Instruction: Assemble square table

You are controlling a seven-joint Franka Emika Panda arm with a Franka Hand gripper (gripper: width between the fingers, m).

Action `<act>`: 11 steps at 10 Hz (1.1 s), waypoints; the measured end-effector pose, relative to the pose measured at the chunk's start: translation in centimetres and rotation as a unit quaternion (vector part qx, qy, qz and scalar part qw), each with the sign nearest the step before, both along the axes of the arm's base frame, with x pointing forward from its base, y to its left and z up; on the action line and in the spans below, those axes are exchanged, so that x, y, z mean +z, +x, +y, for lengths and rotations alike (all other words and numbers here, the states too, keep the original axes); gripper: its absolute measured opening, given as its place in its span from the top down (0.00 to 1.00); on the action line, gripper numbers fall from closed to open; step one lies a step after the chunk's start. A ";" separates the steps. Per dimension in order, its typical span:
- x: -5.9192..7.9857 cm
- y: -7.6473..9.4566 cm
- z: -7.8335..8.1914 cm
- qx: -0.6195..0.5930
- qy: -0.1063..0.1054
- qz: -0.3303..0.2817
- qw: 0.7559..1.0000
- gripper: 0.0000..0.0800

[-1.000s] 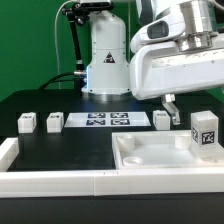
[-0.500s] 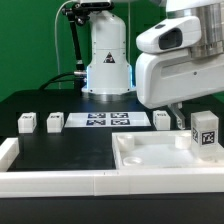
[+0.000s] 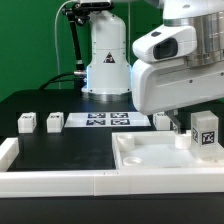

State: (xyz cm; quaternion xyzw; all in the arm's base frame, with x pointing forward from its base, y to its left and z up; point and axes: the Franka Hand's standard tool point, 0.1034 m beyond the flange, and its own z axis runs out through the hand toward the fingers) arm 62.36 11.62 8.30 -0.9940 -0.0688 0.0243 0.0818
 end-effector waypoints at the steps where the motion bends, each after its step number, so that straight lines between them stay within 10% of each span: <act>1: 0.0 0.0 0.1 0.000 0.000 0.000 1.000 0.47; 3: -0.1 0.0 -0.2 -0.001 -0.001 0.000 1.000 0.63; 11: -0.3 -0.3 -0.5 -0.189 -0.006 0.027 0.982 0.63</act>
Offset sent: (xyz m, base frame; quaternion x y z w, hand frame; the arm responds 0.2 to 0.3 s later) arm 0.0000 0.0000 0.0000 0.0000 0.0000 0.0000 1.0000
